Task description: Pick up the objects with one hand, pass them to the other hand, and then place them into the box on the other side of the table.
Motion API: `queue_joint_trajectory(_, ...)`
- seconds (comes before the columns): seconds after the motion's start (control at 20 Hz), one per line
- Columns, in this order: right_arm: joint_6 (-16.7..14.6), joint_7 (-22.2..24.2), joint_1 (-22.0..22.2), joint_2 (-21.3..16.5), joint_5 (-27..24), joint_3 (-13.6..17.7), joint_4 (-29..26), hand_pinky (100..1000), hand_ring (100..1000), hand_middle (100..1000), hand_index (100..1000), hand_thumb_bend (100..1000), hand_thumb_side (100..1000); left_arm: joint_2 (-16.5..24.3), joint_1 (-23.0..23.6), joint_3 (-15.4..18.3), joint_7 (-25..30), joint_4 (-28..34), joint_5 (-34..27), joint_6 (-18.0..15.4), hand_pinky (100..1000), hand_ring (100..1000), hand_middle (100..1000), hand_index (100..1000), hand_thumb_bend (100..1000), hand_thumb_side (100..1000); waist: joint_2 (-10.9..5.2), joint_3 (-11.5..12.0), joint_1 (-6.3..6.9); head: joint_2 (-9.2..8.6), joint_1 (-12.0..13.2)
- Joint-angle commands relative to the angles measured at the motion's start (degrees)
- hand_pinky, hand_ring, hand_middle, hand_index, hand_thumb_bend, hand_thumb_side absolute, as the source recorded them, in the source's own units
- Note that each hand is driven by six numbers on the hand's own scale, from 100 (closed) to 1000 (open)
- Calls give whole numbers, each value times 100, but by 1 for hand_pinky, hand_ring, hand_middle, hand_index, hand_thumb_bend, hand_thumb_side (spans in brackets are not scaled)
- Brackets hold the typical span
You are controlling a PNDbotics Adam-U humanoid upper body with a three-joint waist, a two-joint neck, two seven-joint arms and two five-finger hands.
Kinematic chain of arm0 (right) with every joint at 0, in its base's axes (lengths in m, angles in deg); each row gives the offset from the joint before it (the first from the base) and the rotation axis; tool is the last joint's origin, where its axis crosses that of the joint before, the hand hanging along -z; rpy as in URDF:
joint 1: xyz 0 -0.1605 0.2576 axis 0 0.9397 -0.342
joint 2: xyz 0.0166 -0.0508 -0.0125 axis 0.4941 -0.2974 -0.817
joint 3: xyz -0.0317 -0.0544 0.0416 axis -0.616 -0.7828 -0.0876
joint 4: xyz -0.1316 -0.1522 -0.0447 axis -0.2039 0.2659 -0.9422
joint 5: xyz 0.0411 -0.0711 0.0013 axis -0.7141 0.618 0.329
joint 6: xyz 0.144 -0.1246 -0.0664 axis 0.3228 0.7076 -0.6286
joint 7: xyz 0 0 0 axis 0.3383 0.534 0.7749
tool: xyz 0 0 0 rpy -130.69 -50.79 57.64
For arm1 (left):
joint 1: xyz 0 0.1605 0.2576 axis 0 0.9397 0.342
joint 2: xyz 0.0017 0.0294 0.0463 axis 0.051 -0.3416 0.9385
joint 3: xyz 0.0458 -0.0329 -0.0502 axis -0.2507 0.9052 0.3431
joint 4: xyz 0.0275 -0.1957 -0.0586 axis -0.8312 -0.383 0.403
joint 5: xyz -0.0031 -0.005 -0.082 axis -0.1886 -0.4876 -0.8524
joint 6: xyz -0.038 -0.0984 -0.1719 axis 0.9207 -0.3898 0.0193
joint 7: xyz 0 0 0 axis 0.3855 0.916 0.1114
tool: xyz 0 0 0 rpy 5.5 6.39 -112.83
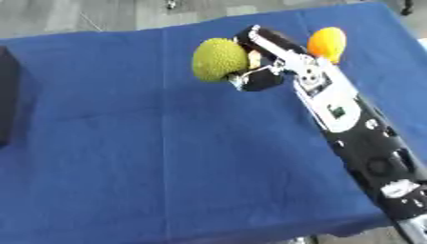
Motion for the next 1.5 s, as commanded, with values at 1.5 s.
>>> queue_joint_trajectory(1.5, -509, -804, -504, 1501, 572, -278, 994, 725, 620, 444, 534, 100, 100, -1480, -1610, -1207, 1961, -149, 2756, 1236, 756, 829, 833, 827, 638, 608, -281, 259, 144, 44, -76)
